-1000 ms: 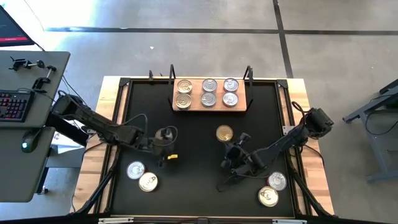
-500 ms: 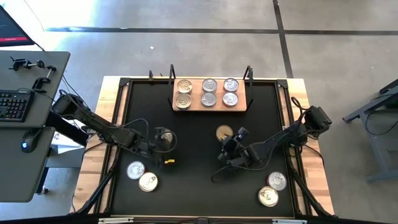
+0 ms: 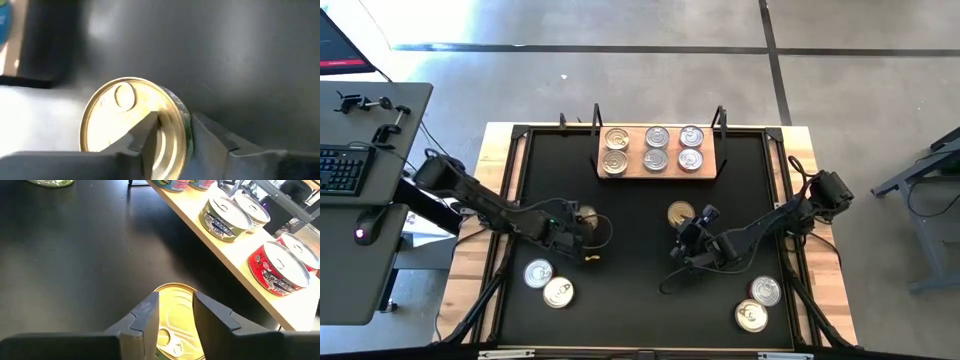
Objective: Stack canned seafood by type on shelf
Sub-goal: Stack the left green canned tuna on the upper center canned tuna
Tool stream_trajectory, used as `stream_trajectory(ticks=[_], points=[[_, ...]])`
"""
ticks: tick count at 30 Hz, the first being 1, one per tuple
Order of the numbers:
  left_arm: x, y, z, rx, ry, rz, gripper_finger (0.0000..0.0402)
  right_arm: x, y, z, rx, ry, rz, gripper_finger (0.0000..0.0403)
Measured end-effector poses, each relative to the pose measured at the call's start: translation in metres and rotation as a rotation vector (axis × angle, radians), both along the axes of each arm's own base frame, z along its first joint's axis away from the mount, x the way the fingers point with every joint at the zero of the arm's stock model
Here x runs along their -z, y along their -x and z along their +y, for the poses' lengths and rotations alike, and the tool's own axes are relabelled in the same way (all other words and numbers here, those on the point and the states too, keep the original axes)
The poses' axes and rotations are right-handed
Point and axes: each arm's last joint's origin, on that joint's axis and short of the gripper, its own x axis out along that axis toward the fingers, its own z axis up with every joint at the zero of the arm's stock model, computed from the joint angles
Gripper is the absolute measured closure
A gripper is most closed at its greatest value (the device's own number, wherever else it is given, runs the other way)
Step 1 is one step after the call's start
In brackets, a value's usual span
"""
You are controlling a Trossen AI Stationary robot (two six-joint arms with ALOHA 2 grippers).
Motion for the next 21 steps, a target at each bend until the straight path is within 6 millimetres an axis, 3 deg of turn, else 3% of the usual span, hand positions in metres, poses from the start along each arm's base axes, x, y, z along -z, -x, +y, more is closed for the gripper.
stream_trajectory(ticks=[7, 15, 21], points=[[0.008, -0.009, 0.002, -0.023, -0.044, -0.029, 0.0392, 0.0, -0.001, 0.001, -0.016, 0.011, 0.013, 0.0295], [-0.007, -0.029, -0.008, 0.094, 0.087, -0.259, 0.04, -0.005, -0.017, -0.003, -0.133, 0.017, 0.024, 0.0295], [-0.019, -0.042, -0.013, 0.132, 0.13, -0.428, 0.0401, -0.016, -0.043, -0.011, -0.37, -0.013, -0.012, 0.0286]])
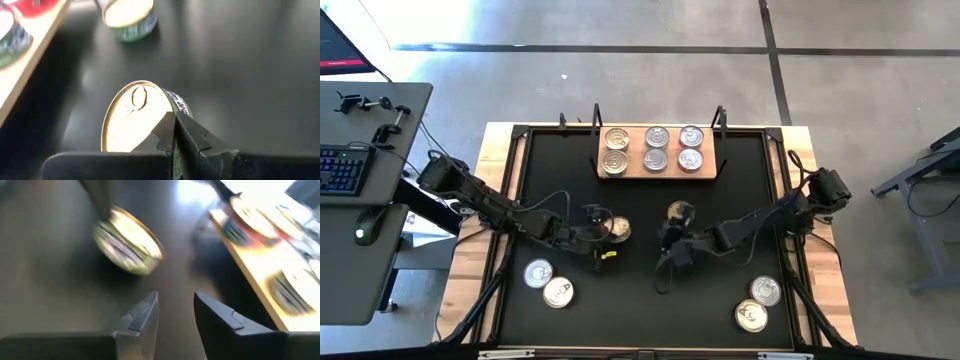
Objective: Stack canned seafood by type on shelf
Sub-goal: Stack the left green canned tuna on the upper center canned tuna
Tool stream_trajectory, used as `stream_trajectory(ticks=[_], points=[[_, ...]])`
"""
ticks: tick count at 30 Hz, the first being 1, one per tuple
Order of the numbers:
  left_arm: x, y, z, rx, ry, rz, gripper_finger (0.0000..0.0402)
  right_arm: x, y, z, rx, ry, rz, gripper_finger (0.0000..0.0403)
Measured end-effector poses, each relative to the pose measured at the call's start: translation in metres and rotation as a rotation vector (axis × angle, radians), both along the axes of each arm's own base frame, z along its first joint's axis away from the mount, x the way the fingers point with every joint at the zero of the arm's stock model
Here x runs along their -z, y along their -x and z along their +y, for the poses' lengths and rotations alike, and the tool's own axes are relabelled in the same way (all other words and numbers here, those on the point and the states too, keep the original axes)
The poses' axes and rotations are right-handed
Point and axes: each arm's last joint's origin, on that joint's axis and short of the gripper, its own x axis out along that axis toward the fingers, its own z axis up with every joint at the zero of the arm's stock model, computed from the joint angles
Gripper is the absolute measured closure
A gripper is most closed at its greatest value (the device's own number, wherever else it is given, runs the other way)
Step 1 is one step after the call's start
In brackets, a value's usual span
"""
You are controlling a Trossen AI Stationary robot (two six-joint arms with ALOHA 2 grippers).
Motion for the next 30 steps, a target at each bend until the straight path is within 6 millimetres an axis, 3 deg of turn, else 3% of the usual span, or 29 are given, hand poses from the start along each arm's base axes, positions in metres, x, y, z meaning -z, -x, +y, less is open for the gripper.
stream_trajectory(ticks=[4, 10, 17, 24, 30], points=[[-0.005, -0.004, 0.0, 0.005, 0.004, -0.058, 0.0401, 0.002, -0.019, -0.009, -0.211, 0.051, -0.015, 0.0255], [-0.005, -0.005, 0.002, -0.005, 0.003, -0.065, 0.0401, 0.023, -0.037, -0.031, -0.488, 0.212, 0.069, 0.0179], [-0.006, -0.006, 0.002, -0.001, 0.0, -0.071, 0.0401, 0.044, -0.052, -0.048, -0.563, 0.413, 0.092, 0.0149], [-0.006, -0.006, 0.002, -0.008, 0.002, -0.075, 0.0401, 0.047, -0.056, -0.047, -0.568, 0.375, 0.029, 0.0173], [-0.007, -0.006, 0.003, -0.031, -0.018, -0.077, 0.0402, 0.049, -0.054, -0.038, -0.513, 0.268, 0.003, 0.0274]])
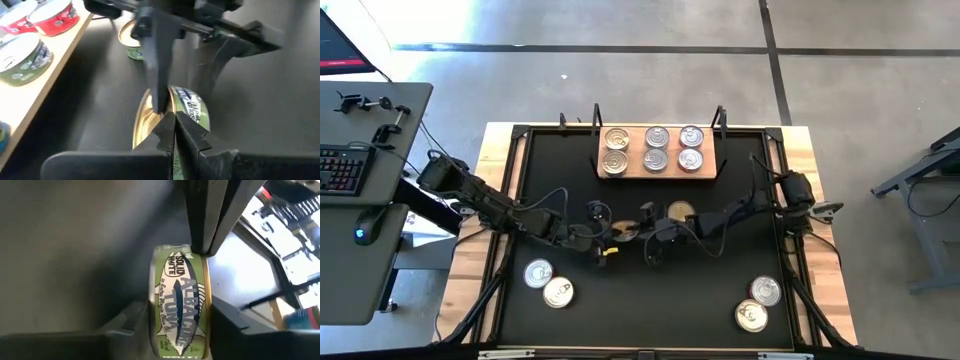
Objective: Stack canned seafood by type on shelf
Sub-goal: Stack the left green canned tuna on the upper center canned tuna
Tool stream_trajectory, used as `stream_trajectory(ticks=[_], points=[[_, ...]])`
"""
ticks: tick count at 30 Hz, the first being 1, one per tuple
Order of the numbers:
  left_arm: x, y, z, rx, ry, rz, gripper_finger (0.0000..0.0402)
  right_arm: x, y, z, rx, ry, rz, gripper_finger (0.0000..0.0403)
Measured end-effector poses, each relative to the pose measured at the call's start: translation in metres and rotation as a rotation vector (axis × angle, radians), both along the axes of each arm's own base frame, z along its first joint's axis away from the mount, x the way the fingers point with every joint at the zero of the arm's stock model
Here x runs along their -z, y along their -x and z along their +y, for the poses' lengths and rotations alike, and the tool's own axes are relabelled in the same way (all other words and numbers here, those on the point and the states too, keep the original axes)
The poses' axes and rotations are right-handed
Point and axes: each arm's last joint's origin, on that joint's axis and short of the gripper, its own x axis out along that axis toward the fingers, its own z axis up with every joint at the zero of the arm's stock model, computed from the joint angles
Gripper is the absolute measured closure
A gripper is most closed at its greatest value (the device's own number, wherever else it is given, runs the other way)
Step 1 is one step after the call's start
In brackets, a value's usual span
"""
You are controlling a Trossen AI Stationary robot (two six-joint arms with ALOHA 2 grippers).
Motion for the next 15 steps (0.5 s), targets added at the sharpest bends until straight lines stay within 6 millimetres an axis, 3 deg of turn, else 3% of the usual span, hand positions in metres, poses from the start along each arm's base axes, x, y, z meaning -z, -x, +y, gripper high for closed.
stream_trajectory(ticks=[3, 6, 11, 15], points=[[-0.002, 0.004, 0.001, -0.008, -0.016, 0.028, 0.0401, -0.004, 0.005, 0.008, 0.072, -0.031, 0.011, 0.0281], [-0.002, 0.015, 0.002, -0.03, -0.002, 0.094, 0.0401, -0.02, 0.015, 0.016, 0.146, -0.039, 0.025, 0.0281], [-0.008, 0.031, 0.002, -0.109, 0.007, 0.14, 0.0402, -0.067, 0.038, 0.025, 0.277, 0.035, -0.032, 0.0281], [-0.008, 0.033, -0.002, -0.104, 0.006, 0.132, 0.0402, -0.109, 0.054, 0.01, 0.458, 0.09, -0.151, 0.0281]])
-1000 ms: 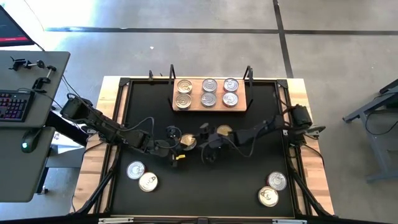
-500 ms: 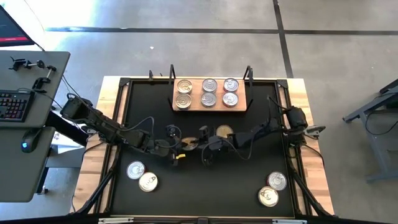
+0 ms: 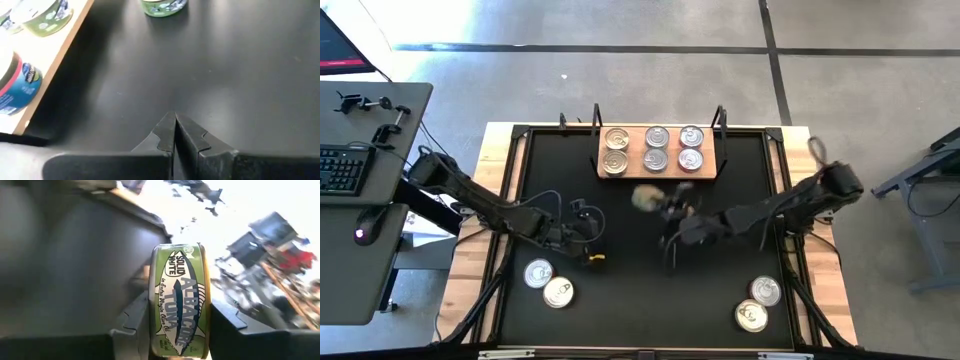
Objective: Stack canned seafood by type on shelf
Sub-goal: Stack the left green canned tuna on the upper center canned tuna
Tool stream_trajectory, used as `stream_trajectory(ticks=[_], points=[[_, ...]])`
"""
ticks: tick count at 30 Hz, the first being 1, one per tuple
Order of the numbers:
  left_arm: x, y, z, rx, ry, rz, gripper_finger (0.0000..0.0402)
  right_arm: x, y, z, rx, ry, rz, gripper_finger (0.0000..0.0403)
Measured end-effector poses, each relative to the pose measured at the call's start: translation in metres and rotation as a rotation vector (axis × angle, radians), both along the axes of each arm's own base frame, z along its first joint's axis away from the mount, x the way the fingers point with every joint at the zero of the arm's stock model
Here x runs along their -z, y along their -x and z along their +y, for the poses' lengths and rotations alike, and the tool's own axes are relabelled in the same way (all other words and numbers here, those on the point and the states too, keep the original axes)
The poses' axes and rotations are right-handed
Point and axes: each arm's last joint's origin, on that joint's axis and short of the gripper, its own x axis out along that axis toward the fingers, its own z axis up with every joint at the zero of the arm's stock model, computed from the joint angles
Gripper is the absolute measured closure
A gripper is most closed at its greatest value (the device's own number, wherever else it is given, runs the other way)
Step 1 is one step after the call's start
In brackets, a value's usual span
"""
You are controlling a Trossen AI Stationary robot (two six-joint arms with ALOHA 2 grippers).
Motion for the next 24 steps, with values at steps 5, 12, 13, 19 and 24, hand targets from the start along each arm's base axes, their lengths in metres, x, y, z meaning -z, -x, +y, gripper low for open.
stream_trajectory(ticks=[5, 12, 13, 19, 24], points=[[0.002, -0.001, -0.001, 0.019, -0.022, 0.01, 0.0401, -0.024, 0.005, -0.049, 0.104, 0.044, -0.009, 0.0281], [0.002, -0.001, 0.0, 0.019, -0.03, 0.012, 0.0401, -0.029, -0.016, -0.151, 0.22, 0.095, 0.181, 0.0281], [0.002, -0.001, 0.0, 0.019, -0.031, 0.012, 0.0401, -0.028, -0.021, -0.163, 0.217, 0.085, 0.2, 0.0281], [0.002, -0.001, 0.0, 0.024, -0.035, 0.014, 0.0401, -0.007, -0.034, -0.221, 0.222, 0.046, 0.344, 0.0281], [0.002, -0.001, -0.002, 0.025, -0.03, 0.012, 0.0401, 0.008, -0.039, -0.24, 0.304, 0.049, 0.413, 0.0281]])
